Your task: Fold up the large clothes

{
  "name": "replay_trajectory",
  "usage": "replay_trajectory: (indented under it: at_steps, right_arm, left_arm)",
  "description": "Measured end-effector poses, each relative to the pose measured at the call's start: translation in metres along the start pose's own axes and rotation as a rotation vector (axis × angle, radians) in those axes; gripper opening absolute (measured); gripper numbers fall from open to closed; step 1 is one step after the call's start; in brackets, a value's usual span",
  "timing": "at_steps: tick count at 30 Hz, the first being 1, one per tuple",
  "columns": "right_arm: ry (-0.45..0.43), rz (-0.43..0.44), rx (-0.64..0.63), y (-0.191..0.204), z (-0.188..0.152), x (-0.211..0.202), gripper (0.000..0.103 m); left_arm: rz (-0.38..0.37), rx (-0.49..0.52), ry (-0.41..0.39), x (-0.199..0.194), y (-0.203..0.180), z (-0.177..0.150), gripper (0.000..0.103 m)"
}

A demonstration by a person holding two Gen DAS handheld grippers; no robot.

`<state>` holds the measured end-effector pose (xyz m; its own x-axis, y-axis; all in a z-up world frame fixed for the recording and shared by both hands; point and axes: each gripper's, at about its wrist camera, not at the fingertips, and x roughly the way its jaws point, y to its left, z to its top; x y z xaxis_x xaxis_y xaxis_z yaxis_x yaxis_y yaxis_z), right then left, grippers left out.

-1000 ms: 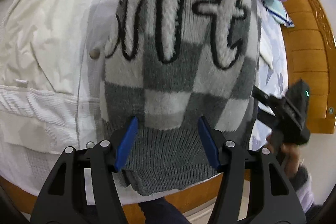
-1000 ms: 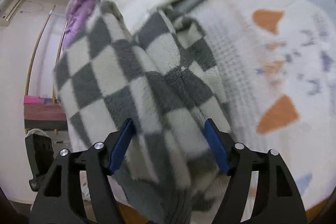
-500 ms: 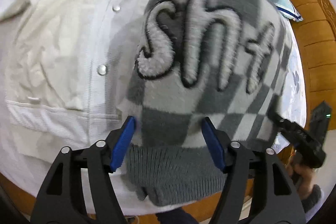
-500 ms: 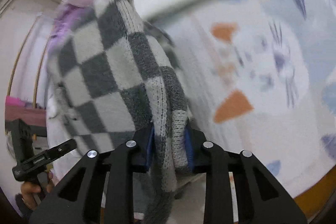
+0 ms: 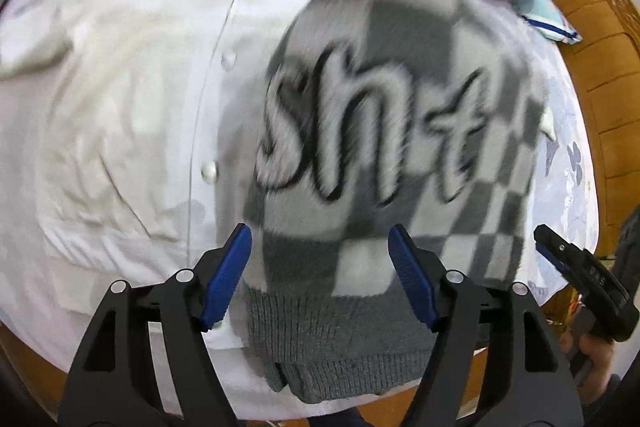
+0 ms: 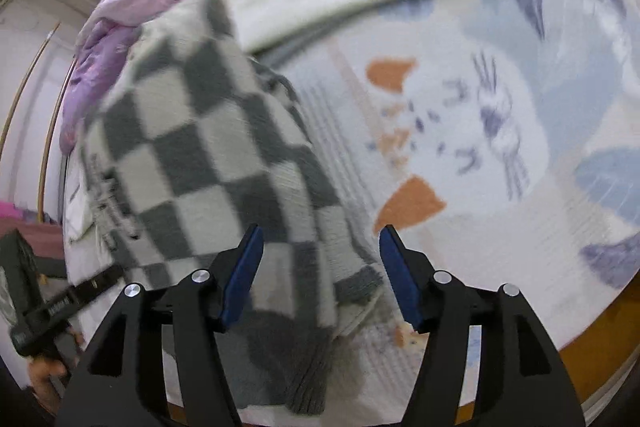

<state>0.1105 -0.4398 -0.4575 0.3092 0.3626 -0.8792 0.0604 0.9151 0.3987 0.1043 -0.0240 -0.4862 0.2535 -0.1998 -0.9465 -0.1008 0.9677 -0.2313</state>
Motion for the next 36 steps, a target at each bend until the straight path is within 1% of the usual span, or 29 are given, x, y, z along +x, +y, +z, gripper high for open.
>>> replay_trajectory:
  at_steps: [1, 2, 3, 4, 5, 7, 8, 11, 12, 14, 15, 17, 19, 20, 23, 25, 31, 34, 36]
  right_arm:
    - [-0.013, 0.022, -0.018, 0.007, 0.001, -0.005, 0.056]
    - [-0.019, 0.051, -0.037, 0.017, 0.003, -0.008, 0.048]
    - [-0.025, 0.069, -0.049, 0.023, 0.005, -0.008, 0.042]
    - [-0.024, 0.088, -0.066, 0.031, 0.007, -0.006, 0.032]
    - [-0.025, 0.093, -0.080, 0.039, 0.011, -0.003, 0.020]
    - [-0.034, 0.100, -0.090, 0.053, 0.022, 0.006, 0.015]
    - [-0.043, 0.106, -0.091, 0.059, 0.030, 0.011, 0.015]
    - [-0.059, 0.118, -0.122, 0.079, 0.053, 0.024, 0.015]
    - [-0.061, 0.131, -0.134, 0.086, 0.063, 0.031, 0.015]
    - [-0.035, 0.120, -0.153, 0.094, 0.076, 0.049, 0.015]
    - [-0.028, 0.120, -0.152, 0.095, 0.075, 0.055, 0.016]
    - [0.009, 0.087, -0.160, 0.094, 0.081, 0.073, 0.016]
    - [0.041, 0.055, -0.155, 0.090, 0.084, 0.092, 0.013]
    - [0.050, 0.052, -0.148, 0.087, 0.085, 0.100, 0.013]
    - [0.076, 0.045, -0.138, 0.085, 0.090, 0.112, 0.012]
    - [0.098, 0.035, -0.125, 0.083, 0.095, 0.122, 0.010]
    - [0.133, 0.014, -0.128, 0.082, 0.107, 0.140, 0.007]
    - [0.133, 0.017, -0.119, 0.081, 0.110, 0.144, 0.007]
    - [0.128, 0.024, -0.111, 0.080, 0.109, 0.143, 0.007]
  left_arm:
    - [0.010, 0.021, -0.022, -0.007, -0.006, 0.004, 0.072]
    - [0.022, 0.045, -0.040, -0.011, -0.011, 0.009, 0.072]
    - [0.031, 0.075, -0.059, -0.017, -0.019, 0.012, 0.072]
    - [0.041, 0.104, -0.080, -0.022, -0.026, 0.018, 0.072]
    - [0.074, 0.147, -0.112, -0.029, -0.037, 0.024, 0.072]
    - [0.105, 0.238, -0.160, -0.035, -0.061, 0.033, 0.072]
    - [0.106, 0.272, -0.170, -0.035, -0.072, 0.040, 0.072]
    - [0.082, 0.271, -0.153, -0.022, -0.084, 0.066, 0.072]
    - [0.091, 0.274, -0.142, -0.015, -0.085, 0.071, 0.072]
    - [0.112, 0.271, -0.117, 0.001, -0.085, 0.080, 0.072]
    - [0.110, 0.267, -0.099, 0.009, -0.085, 0.083, 0.071]
    - [0.107, 0.258, -0.095, 0.019, -0.078, 0.085, 0.071]
    - [0.109, 0.258, -0.078, 0.031, -0.077, 0.091, 0.071]
    - [0.107, 0.252, -0.061, 0.039, -0.074, 0.095, 0.071]
    - [0.124, 0.244, -0.032, 0.060, -0.069, 0.105, 0.072]
    - [0.122, 0.236, -0.015, 0.070, -0.068, 0.112, 0.075]
    - [0.136, 0.244, 0.002, 0.086, -0.069, 0.120, 0.078]
    - [0.107, 0.222, 0.013, 0.090, -0.064, 0.127, 0.078]
    - [0.069, 0.210, 0.023, 0.088, -0.059, 0.130, 0.080]
